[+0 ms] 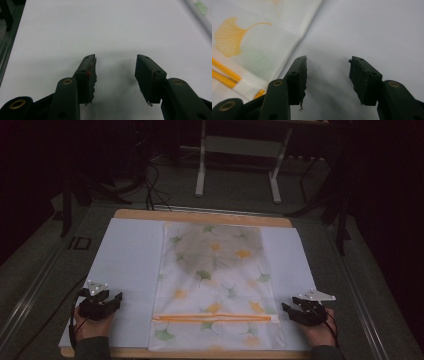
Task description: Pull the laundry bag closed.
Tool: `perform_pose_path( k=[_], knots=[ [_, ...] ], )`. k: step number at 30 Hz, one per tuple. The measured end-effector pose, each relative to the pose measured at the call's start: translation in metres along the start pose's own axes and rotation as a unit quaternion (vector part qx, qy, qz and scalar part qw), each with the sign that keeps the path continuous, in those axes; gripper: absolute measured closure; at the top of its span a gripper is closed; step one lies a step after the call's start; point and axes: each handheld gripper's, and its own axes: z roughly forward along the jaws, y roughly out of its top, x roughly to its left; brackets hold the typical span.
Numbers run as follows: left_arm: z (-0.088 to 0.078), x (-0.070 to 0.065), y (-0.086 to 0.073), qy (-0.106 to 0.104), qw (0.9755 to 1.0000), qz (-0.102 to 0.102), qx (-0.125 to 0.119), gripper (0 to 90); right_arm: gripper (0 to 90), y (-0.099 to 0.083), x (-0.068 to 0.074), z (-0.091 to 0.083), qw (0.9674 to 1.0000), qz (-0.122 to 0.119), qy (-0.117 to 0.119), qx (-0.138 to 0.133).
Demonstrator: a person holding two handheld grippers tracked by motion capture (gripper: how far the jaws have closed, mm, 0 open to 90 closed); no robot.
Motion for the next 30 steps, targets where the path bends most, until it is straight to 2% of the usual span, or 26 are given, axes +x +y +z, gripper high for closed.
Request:
perform_pose_path(
  k=[2, 3, 4, 7, 8, 10, 16, 18, 24, 27, 30],
  knots=[
    [-0.002, -0.001, 0.0, -0.01, 0.9999, 0.013, -0.001, 52.9, 50.0, 0.001, 0.002, -0.001, 1.0, -0.006, 0.0, 0.002],
    [-0.002, -0.001, 0.0, -0.01, 0.9999, 0.013, -0.001, 53.2, 50.0, 0.001, 0.002, -0.001, 1.0, -0.006, 0.0, 0.002],
    [-0.003, -0.001, 0.0, -0.016, 0.9996, 0.022, -0.001, 53.3, 50.1, 0.001, 0.002, -0.001, 0.9999, -0.01, 0.007, 0.002],
    [-0.003, -0.001, -0.001, -0.022, 0.9994, 0.026, -0.002, 53.7, 50.2, 0.002, 0.003, -0.001, 0.9998, -0.012, 0.015, 0.002],
    [-0.003, -0.001, -0.001, -0.032, 0.9992, 0.026, 0.002, 53.6, 50.2, 0.003, 0.003, -0.001, 0.9998, -0.013, 0.018, 0.002],
    [-0.004, -0.002, -0.002, -0.035, 0.9987, 0.036, 0.003, 53.3, 50.3, 0.004, 0.004, -0.001, 0.9996, -0.017, 0.021, 0.003],
    [-0.006, -0.006, -0.002, -0.049, 0.9974, 0.053, 0.004, 56.1, 49.3, 0.009, 0.008, -0.001, 0.9988, -0.036, 0.033, 0.007],
    [-0.006, -0.006, -0.001, -0.055, 0.9963, 0.066, 0.009, 57.0, 47.1, 0.013, 0.013, -0.002, 0.998, -0.051, 0.035, 0.012],
    [-0.008, -0.004, -0.001, -0.06, 0.996, 0.066, 0.007, 57.6, 46.4, 0.022, 0.018, -0.007, 0.9962, -0.071, 0.05, 0.014],
    [-0.009, -0.003, -0.001, -0.061, 0.9959, 0.065, 0.012, 57.2, 45.9, 0.026, 0.021, -0.008, 0.9949, -0.08, 0.059, 0.016],
    [-0.009, -0.004, -0.001, -0.067, 0.9952, 0.067, 0.02, 58.4, 45.9, 0.03, 0.024, -0.008, 0.9944, -0.087, 0.058, 0.016]
  ],
)
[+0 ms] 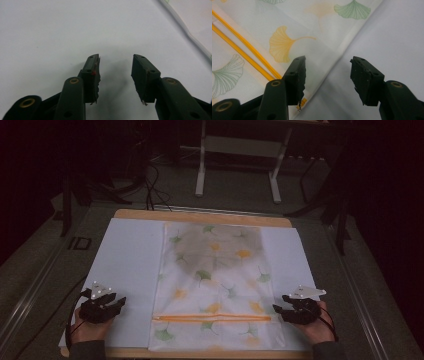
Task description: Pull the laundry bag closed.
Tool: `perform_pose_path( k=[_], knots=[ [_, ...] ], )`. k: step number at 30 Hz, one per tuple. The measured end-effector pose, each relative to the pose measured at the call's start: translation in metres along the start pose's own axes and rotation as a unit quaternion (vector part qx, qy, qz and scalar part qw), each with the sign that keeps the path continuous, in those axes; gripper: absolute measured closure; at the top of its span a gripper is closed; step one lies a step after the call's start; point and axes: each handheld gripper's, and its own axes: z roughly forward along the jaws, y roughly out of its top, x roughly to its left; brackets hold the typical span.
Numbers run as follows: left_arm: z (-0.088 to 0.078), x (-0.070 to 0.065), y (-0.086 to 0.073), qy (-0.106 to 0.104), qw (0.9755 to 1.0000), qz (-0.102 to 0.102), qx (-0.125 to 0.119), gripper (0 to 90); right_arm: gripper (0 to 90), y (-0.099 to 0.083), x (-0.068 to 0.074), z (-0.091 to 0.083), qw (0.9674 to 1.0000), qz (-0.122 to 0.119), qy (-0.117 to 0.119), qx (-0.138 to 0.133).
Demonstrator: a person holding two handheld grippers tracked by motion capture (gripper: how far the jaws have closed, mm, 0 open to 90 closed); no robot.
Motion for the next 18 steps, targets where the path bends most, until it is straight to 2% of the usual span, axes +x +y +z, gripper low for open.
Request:
perform_pose_path(
  k=[12, 17, 18],
  knots=[
    [-0.003, -0.002, 0.0, -0.006, 1.0, 0.007, 0.0, 59.2, 46.4, 0.02, 0.022, 0.013, 0.9985, -0.049, 0.02, 0.014],
    [-0.004, -0.005, -0.001, -0.013, 0.9999, 0.008, -0.003, 59.2, 47.6, 0.027, 0.03, 0.018, 0.9971, -0.064, 0.038, 0.017],
    [-0.005, -0.007, -0.001, -0.014, 0.9999, 0.008, -0.002, 59.1, 48.6, 0.031, 0.035, 0.021, 0.9959, -0.076, 0.047, 0.018]
  ],
)
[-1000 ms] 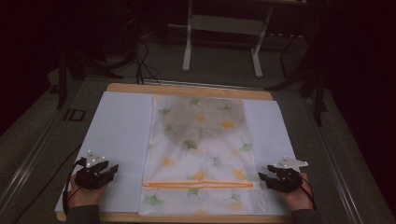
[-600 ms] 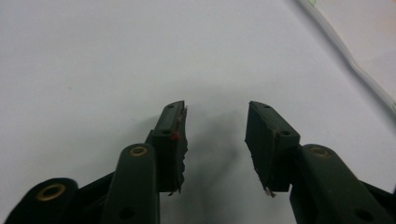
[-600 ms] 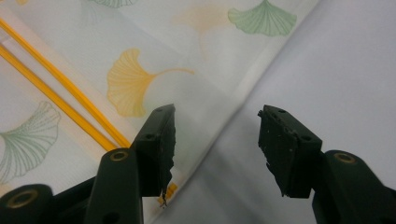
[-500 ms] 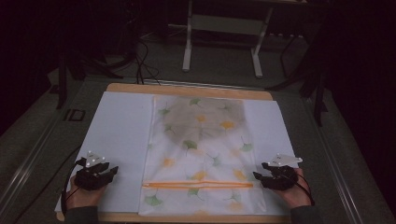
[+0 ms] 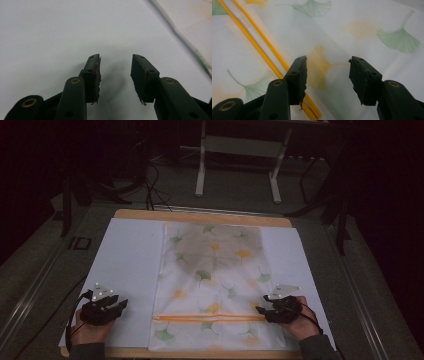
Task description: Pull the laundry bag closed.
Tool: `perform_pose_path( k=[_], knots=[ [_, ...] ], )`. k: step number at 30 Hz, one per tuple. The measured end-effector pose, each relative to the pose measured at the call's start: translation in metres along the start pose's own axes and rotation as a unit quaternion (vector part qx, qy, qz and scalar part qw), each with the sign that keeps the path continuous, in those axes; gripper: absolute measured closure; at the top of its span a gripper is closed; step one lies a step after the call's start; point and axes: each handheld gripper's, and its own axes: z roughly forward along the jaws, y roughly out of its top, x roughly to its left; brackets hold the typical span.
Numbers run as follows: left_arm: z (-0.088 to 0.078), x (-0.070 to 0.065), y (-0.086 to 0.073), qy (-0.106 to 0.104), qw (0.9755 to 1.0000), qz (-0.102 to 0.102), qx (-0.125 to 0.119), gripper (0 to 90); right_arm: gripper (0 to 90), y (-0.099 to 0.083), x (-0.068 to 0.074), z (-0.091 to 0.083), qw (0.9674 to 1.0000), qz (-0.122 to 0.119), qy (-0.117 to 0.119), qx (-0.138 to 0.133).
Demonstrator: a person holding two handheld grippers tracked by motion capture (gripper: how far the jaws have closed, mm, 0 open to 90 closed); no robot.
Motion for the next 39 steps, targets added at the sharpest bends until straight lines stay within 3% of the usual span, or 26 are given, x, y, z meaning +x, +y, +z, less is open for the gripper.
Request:
perform_pose_path(
  k=[9, 18, 39],
  knots=[
    [-0.003, -0.003, 0.001, -0.005, 0.9998, 0.017, -0.009, 59.7, 51.1, 0.021, 0.018, 0.014, 0.9989, -0.032, 0.035, 0.001],
    [-0.003, -0.002, 0.001, -0.013, 0.9997, 0.018, -0.008, 60.6, 50.8, 0.041, 0.033, 0.025, 0.9966, -0.054, 0.062, -0.007],
    [-0.002, -0.001, 0.002, -0.024, 0.9993, 0.028, -0.004, 61.9, 52.0, 0.079, 0.064, 0.046, 0.9881, -0.103, 0.113, -0.01]
  ],
)
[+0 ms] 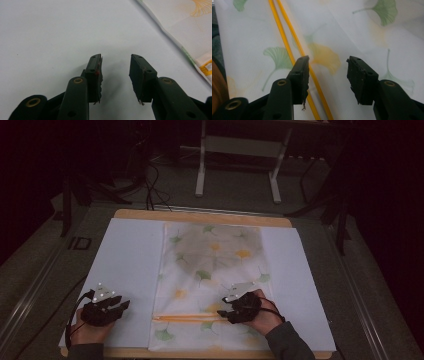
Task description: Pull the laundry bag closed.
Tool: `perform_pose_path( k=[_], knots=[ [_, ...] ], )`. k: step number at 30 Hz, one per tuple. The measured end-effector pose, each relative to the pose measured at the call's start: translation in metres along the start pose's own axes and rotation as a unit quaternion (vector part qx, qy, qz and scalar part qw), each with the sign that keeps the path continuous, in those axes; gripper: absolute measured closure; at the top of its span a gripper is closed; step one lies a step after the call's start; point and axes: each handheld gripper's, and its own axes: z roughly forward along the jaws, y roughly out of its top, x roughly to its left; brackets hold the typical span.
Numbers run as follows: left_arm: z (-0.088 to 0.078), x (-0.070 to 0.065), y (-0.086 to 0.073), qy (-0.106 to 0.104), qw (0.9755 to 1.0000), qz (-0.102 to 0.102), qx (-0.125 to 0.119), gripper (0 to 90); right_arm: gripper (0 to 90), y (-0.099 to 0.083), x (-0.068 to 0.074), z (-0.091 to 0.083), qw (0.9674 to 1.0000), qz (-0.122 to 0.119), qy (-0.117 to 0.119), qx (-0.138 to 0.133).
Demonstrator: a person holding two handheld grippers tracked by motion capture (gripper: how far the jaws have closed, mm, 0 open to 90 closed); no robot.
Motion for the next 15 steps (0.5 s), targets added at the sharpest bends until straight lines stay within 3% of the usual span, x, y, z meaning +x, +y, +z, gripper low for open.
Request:
perform_pose_path(
  k=[15],
  knots=[
    [0.001, 0.001, 0.001, -0.005, 1.0, 0.002, 0.003, 62.0, 50.6, 0.032, 0.009, 0.021, 0.9994, -0.02, 0.026, -0.007]
  ],
)
